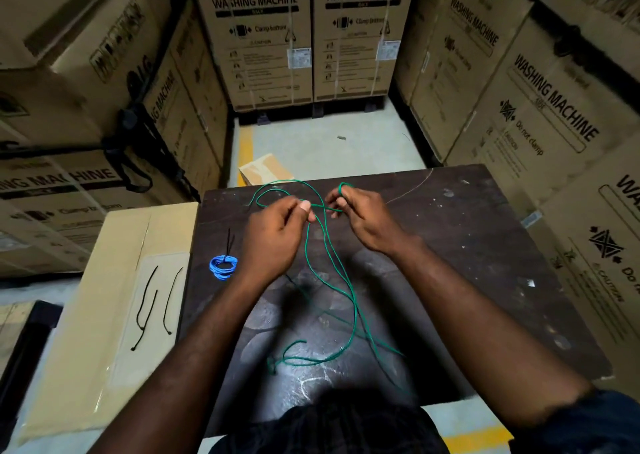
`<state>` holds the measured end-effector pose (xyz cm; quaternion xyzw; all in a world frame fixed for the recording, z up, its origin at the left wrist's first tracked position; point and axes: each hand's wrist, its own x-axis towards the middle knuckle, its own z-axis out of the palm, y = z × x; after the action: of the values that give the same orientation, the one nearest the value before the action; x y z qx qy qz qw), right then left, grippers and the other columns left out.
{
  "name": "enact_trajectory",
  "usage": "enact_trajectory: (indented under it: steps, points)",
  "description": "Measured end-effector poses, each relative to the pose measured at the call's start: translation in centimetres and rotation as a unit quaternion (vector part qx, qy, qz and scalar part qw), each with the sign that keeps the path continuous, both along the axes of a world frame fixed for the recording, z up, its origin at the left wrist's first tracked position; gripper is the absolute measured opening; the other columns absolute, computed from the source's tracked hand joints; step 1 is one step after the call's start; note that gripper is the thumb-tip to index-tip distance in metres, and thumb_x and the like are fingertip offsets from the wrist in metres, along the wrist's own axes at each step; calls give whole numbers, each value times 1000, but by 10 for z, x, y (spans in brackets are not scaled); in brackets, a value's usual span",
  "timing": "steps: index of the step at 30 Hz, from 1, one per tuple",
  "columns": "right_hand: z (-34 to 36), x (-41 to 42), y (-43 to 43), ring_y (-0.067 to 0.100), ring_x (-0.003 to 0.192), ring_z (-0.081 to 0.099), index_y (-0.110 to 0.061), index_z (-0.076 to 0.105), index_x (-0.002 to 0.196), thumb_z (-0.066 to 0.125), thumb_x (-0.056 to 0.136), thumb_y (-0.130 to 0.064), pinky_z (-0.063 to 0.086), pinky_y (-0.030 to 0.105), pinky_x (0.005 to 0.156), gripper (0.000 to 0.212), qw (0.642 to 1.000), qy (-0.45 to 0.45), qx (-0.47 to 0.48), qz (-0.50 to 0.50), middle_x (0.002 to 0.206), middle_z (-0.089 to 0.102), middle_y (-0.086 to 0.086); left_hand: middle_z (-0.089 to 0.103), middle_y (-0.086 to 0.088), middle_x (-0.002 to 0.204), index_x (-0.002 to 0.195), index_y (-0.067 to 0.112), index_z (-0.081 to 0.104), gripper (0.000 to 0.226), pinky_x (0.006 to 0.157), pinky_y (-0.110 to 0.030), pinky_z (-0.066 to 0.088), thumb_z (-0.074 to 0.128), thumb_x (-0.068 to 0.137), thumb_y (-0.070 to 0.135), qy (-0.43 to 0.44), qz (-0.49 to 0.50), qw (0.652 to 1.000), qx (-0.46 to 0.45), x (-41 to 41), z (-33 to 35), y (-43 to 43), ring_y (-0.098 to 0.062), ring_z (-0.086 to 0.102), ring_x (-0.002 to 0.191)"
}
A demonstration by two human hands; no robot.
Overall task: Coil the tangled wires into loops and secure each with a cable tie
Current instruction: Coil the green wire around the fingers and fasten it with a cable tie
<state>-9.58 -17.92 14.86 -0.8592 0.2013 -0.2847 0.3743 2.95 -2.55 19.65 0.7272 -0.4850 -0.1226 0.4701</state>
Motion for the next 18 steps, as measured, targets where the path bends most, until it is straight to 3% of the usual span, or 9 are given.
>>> enact_trajectory:
  steps: [6, 8, 10, 12, 15, 18]
  points:
    - [6, -6, 6, 5, 57, 57, -12, 61, 92, 36, 102, -28, 49, 30, 61, 32, 995, 85, -23, 43, 73, 66, 0, 55, 8, 51, 73, 23, 66, 27, 50, -23, 32, 55, 93, 37, -63, 39, 997, 17, 12, 21, -10, -4, 47, 49]
    - [11, -9, 12, 5, 57, 56, -14, 63, 86, 35, 101, -31, 45, 28, 59, 36, 995, 90, -6, 52, 69, 66, -1, 54, 12, 50, 74, 21, 69, 26, 48, -12, 31, 56, 93, 34, -80, 51, 995, 37, 13, 29, -16, 4, 50, 52]
    - [14, -9, 20, 6, 56, 57, -17, 65, 83, 36, 100, -32, 44, 26, 61, 36, 992, 101, 17, 70, 62, 65, -1, 55, 13, 52, 73, 23, 69, 26, 49, -11, 31, 57, 92, 35, -74, 45, 995, 43, 16, 31, -25, 6, 51, 54]
    - [16, -7, 29, 9, 50, 53, -14, 65, 79, 36, 98, -34, 42, 26, 57, 40, 986, 96, 96, 92, 54, 58, 0, 60, 7, 57, 71, 27, 68, 27, 54, -23, 37, 55, 90, 40, -56, 33, 997, 41, 22, 26, -36, -3, 54, 56]
    - [23, -6, 38, 7, 37, 35, -8, 58, 73, 36, 95, -32, 30, 20, 40, 39, 939, 1, 325, 114, 44, 45, -3, 68, 1, 68, 68, 29, 67, 28, 63, -33, 44, 52, 86, 45, -15, 42, 997, 60, 34, 7, -49, -16, 60, 65]
    - [28, -6, 41, 5, 34, 27, -8, 52, 72, 33, 102, -24, 28, 17, 37, 39, 906, -68, 409, 84, 42, 41, -7, 72, -3, 77, 67, 27, 65, 28, 72, -35, 47, 52, 87, 41, 25, 20, 996, 88, 30, -14, -58, -20, 64, 76]
